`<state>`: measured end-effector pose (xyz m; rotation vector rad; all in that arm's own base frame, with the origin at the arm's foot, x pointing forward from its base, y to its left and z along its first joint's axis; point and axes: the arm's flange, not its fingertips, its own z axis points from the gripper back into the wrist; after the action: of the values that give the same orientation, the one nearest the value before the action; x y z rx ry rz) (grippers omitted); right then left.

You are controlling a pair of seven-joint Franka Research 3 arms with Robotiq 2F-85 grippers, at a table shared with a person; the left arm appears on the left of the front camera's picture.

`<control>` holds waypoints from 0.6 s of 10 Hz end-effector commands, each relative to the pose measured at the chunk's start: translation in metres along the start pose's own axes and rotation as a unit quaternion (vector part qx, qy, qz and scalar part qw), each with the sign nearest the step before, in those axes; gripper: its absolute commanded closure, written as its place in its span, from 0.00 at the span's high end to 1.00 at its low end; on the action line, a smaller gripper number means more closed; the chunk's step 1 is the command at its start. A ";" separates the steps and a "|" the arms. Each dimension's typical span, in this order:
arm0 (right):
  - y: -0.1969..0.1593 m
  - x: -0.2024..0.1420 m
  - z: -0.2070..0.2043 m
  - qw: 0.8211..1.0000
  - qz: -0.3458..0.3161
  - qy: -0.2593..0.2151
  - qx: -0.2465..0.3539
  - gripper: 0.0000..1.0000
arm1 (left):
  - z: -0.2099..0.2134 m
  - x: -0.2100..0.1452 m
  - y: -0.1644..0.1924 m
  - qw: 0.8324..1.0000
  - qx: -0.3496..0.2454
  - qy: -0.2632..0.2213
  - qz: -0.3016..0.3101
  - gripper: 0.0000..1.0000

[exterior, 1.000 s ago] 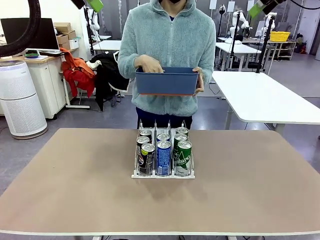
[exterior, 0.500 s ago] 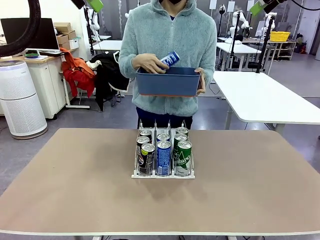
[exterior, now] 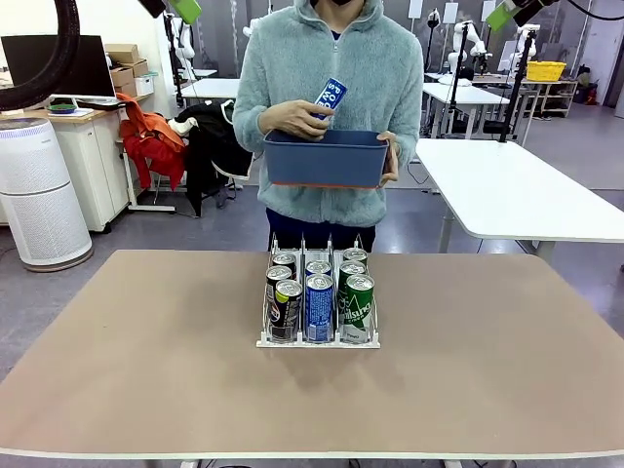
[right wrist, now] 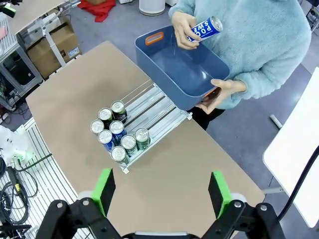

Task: Fill the beverage cans into the dispenser.
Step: Pick up the Ionic drink handed by the human.

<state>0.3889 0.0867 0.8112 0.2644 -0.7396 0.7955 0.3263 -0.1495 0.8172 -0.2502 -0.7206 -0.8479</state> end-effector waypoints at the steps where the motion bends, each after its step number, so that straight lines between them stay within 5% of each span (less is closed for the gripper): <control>1: 0.005 -0.001 -0.004 1.000 -0.007 -0.014 0.006 1.00 | 0.001 -0.003 0.000 1.000 0.000 0.001 0.002 1.00; 6: 0.008 0.008 -0.006 0.999 0.011 -0.033 0.008 1.00 | 0.001 -0.003 0.000 1.000 0.000 0.001 0.002 1.00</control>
<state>0.3862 0.0961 0.8168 0.2821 -0.7688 0.8086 0.3263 -0.1495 0.8172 -0.2502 -0.7206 -0.8478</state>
